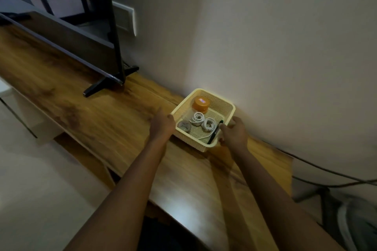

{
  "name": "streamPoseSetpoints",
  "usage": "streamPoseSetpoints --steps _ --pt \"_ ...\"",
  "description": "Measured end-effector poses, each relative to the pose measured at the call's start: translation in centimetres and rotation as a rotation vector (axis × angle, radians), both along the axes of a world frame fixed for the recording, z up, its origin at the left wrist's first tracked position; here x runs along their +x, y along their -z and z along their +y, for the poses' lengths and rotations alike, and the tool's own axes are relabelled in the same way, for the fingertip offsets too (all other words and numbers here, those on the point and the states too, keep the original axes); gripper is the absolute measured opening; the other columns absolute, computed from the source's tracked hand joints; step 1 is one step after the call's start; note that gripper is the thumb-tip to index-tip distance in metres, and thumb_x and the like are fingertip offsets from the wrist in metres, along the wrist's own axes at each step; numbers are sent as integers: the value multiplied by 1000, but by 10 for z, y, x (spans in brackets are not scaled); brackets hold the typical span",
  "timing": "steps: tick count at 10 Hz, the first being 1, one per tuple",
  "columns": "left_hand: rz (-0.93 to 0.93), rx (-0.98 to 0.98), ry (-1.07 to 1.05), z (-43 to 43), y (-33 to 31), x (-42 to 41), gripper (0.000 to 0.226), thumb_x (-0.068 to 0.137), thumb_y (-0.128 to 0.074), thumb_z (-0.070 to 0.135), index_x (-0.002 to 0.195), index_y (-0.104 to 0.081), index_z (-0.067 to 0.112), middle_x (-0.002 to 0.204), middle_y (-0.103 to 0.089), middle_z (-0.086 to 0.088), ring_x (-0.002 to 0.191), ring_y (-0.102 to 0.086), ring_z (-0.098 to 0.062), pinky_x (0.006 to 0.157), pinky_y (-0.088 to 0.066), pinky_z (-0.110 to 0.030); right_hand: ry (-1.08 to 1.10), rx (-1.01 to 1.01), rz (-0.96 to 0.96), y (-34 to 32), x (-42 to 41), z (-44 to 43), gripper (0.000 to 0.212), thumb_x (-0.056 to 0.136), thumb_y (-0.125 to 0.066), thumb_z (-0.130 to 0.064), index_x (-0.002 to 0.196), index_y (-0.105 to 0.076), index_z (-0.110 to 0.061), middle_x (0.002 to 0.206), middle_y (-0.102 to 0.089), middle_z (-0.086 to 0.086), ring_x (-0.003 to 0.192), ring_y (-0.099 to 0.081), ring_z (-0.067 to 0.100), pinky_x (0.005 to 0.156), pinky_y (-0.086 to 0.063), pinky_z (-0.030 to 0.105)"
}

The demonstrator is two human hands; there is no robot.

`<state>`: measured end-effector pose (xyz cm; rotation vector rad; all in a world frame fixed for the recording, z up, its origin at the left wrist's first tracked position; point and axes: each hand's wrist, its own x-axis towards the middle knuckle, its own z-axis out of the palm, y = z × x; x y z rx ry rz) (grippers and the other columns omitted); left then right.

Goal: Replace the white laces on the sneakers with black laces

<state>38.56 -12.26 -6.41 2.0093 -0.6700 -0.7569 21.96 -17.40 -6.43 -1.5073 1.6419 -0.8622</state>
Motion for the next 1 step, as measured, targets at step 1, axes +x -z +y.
streamPoseSetpoints --steps 1 --pt "-251 30 -70 6 -19 -17 47 98 -45 28 142 -35 16 147 -36 -12 134 -32 -34 104 -32 -49 27 -8 38 -20 -26 10 42 93 -54 -20 131 -47 -5 116 -57 12 94 -63 34 76 -55 46"
